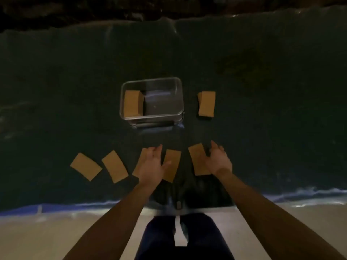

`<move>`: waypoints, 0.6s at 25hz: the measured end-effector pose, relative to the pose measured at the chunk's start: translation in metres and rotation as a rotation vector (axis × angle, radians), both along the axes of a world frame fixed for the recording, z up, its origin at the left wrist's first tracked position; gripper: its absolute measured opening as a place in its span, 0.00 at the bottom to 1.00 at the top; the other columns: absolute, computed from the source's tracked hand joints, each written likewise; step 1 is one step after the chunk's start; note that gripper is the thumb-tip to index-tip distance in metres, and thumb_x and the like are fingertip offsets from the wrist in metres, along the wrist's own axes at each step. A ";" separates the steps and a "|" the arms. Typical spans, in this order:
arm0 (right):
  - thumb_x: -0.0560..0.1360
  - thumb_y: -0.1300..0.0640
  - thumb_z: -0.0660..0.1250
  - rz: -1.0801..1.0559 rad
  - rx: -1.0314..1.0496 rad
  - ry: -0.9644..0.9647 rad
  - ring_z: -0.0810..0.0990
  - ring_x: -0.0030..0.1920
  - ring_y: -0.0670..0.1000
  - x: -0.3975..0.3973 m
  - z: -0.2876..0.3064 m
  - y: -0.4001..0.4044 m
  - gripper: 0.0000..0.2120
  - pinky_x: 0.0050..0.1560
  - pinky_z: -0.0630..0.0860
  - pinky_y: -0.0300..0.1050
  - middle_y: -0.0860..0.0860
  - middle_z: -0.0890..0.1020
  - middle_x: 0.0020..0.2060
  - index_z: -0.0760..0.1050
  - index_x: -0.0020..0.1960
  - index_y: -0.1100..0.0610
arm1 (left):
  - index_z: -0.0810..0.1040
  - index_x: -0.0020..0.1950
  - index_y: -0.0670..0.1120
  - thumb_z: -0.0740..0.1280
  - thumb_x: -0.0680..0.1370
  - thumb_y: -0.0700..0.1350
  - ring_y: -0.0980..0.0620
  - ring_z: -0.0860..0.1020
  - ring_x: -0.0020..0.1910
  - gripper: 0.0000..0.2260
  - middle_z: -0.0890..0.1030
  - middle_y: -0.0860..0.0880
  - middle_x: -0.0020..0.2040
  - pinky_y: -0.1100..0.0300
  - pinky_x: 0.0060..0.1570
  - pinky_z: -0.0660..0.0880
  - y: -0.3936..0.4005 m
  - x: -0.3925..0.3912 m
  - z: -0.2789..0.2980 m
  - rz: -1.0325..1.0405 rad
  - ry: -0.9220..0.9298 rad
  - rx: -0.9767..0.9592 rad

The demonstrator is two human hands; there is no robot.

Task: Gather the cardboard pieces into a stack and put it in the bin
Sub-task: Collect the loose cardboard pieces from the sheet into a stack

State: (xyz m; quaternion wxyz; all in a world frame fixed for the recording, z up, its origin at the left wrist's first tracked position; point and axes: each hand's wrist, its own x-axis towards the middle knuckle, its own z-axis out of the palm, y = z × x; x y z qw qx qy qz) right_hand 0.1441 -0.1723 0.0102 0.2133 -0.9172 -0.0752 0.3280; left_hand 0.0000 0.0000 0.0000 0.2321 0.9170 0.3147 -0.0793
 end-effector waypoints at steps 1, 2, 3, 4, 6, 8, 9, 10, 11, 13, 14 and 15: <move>0.77 0.43 0.63 0.008 -0.031 0.003 0.73 0.66 0.62 -0.002 -0.006 0.007 0.35 0.62 0.73 0.59 0.58 0.66 0.71 0.56 0.78 0.54 | 0.62 0.77 0.47 0.66 0.78 0.58 0.43 0.70 0.69 0.32 0.66 0.43 0.73 0.50 0.64 0.71 -0.001 0.004 -0.006 0.037 0.069 -0.032; 0.76 0.42 0.64 0.001 -0.044 -0.013 0.72 0.66 0.63 -0.004 -0.008 0.012 0.35 0.60 0.73 0.59 0.58 0.66 0.71 0.57 0.78 0.54 | 0.62 0.77 0.48 0.66 0.77 0.58 0.42 0.69 0.69 0.32 0.66 0.43 0.73 0.49 0.65 0.71 -0.004 0.007 -0.008 0.086 0.091 -0.055; 0.75 0.41 0.65 0.012 -0.055 -0.009 0.73 0.65 0.63 -0.009 -0.010 0.015 0.35 0.59 0.73 0.59 0.57 0.66 0.70 0.58 0.77 0.54 | 0.61 0.77 0.48 0.67 0.77 0.58 0.41 0.70 0.68 0.32 0.65 0.43 0.72 0.47 0.64 0.72 -0.008 0.007 -0.011 0.105 0.119 -0.076; 0.75 0.41 0.66 0.023 -0.063 0.005 0.73 0.64 0.63 -0.014 -0.012 0.021 0.35 0.58 0.73 0.58 0.57 0.65 0.69 0.59 0.75 0.53 | 0.62 0.76 0.48 0.67 0.77 0.57 0.41 0.70 0.67 0.31 0.65 0.43 0.71 0.47 0.63 0.73 -0.010 0.008 -0.015 0.110 0.157 -0.108; 0.74 0.41 0.68 0.022 -0.096 -0.012 0.71 0.65 0.62 -0.023 -0.018 0.027 0.34 0.57 0.74 0.59 0.56 0.64 0.68 0.60 0.74 0.53 | 0.63 0.75 0.49 0.67 0.77 0.56 0.41 0.70 0.65 0.29 0.65 0.44 0.69 0.46 0.61 0.74 -0.014 0.005 -0.021 0.099 0.176 -0.096; 0.74 0.43 0.69 0.007 -0.140 -0.064 0.68 0.67 0.63 -0.026 -0.022 0.029 0.34 0.60 0.73 0.60 0.57 0.63 0.69 0.60 0.74 0.53 | 0.64 0.74 0.49 0.67 0.77 0.56 0.42 0.70 0.64 0.28 0.65 0.44 0.68 0.47 0.60 0.74 -0.013 0.004 -0.021 0.114 0.155 -0.093; 0.74 0.44 0.69 -0.002 -0.165 -0.087 0.66 0.67 0.63 -0.026 -0.023 0.030 0.34 0.61 0.72 0.61 0.57 0.63 0.69 0.60 0.74 0.52 | 0.64 0.73 0.49 0.68 0.77 0.56 0.43 0.71 0.64 0.28 0.65 0.44 0.68 0.47 0.60 0.75 -0.013 0.005 -0.021 0.121 0.154 -0.097; 0.74 0.45 0.70 -0.015 -0.175 -0.099 0.65 0.67 0.63 -0.027 -0.024 0.031 0.34 0.62 0.71 0.62 0.58 0.63 0.69 0.59 0.74 0.52 | 0.63 0.73 0.49 0.68 0.77 0.57 0.43 0.71 0.63 0.29 0.64 0.44 0.68 0.47 0.59 0.75 -0.015 0.006 -0.021 0.123 0.152 -0.102; 0.73 0.45 0.70 -0.027 -0.178 -0.107 0.65 0.67 0.64 -0.027 -0.024 0.032 0.34 0.63 0.70 0.63 0.58 0.63 0.69 0.59 0.74 0.51 | 0.62 0.74 0.49 0.68 0.77 0.57 0.44 0.72 0.63 0.29 0.64 0.45 0.68 0.47 0.58 0.76 -0.019 0.006 -0.020 0.121 0.153 -0.110; 0.72 0.46 0.72 -0.051 -0.182 -0.103 0.65 0.67 0.64 -0.026 -0.025 0.035 0.35 0.63 0.70 0.63 0.59 0.65 0.68 0.60 0.73 0.51 | 0.59 0.75 0.49 0.68 0.77 0.56 0.43 0.72 0.62 0.31 0.64 0.44 0.67 0.46 0.57 0.76 -0.024 0.005 -0.018 0.128 0.148 -0.137; 0.71 0.47 0.74 -0.078 -0.178 -0.091 0.66 0.67 0.64 -0.024 -0.024 0.036 0.37 0.63 0.70 0.62 0.59 0.66 0.67 0.60 0.73 0.51 | 0.58 0.76 0.49 0.68 0.77 0.55 0.42 0.72 0.62 0.32 0.65 0.44 0.67 0.45 0.58 0.76 -0.025 0.006 -0.019 0.145 0.143 -0.151; 0.69 0.47 0.75 -0.115 -0.166 -0.079 0.66 0.67 0.64 -0.021 -0.023 0.036 0.39 0.63 0.70 0.62 0.59 0.66 0.67 0.60 0.73 0.51 | 0.58 0.76 0.49 0.68 0.77 0.53 0.41 0.72 0.62 0.32 0.66 0.43 0.66 0.44 0.58 0.75 -0.026 0.007 -0.021 0.172 0.138 -0.176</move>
